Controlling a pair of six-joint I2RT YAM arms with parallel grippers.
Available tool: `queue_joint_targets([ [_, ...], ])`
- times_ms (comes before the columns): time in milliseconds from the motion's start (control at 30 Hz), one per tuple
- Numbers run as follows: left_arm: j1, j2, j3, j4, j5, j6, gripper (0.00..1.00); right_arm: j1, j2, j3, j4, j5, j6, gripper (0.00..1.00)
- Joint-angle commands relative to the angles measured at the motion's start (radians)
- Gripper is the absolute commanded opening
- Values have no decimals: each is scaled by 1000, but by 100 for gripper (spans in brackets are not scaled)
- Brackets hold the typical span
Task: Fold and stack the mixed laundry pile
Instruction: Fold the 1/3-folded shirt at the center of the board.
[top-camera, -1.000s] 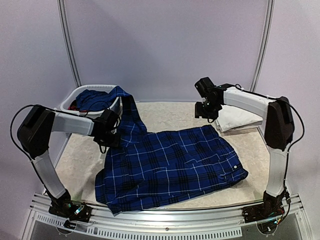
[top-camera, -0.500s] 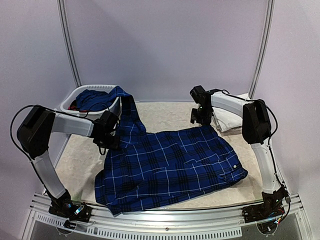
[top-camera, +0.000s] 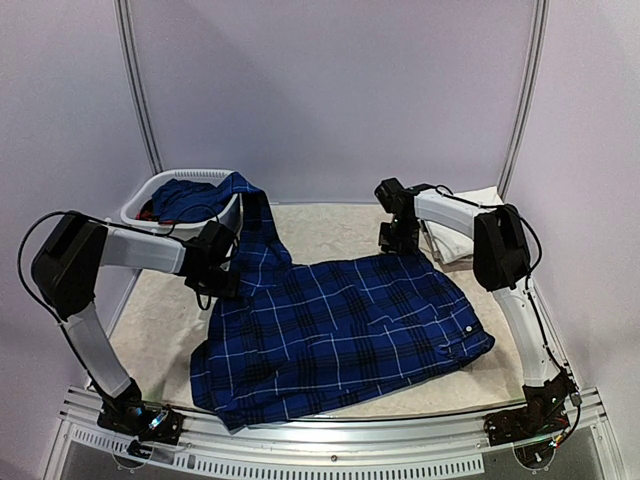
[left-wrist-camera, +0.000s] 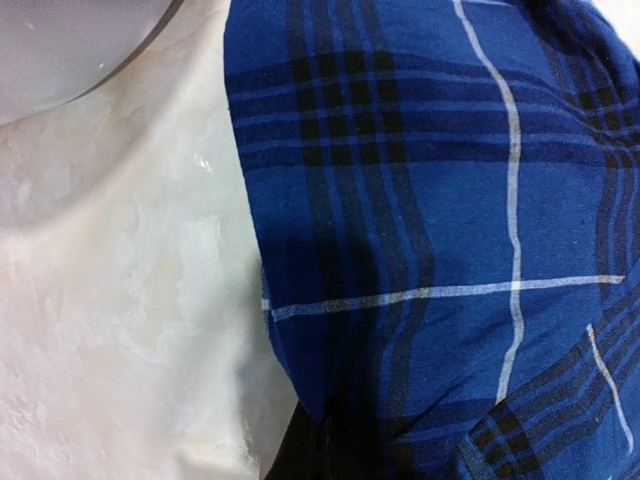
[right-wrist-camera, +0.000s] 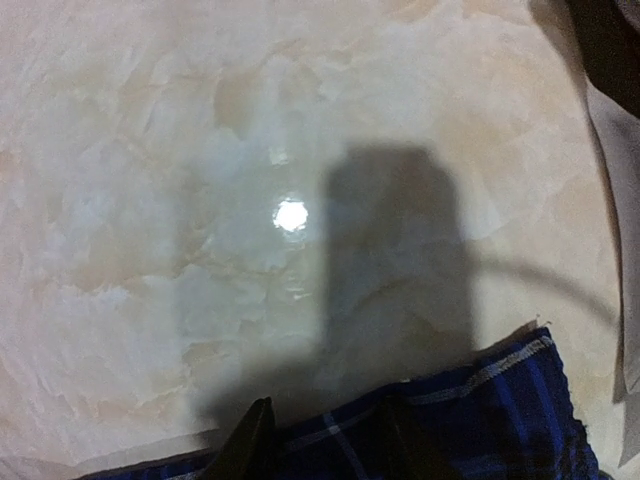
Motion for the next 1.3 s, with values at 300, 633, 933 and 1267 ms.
queue_joint_targets([
  [300, 1, -27, -19, 19, 14, 12, 0, 47, 105, -42, -62, 19, -62, 4],
  [633, -2, -45, -17, 31, 26, 16, 0, 47, 73, -42, -34, 37, -78, 0],
  [933, -29, -156, 20, -43, -22, 16, 0, 44, -46, -61, 68, 40, -114, 0],
  [1267, -48, -292, -26, -50, -44, 33, 0, 29, -159, -207, 235, -3, -141, 0],
])
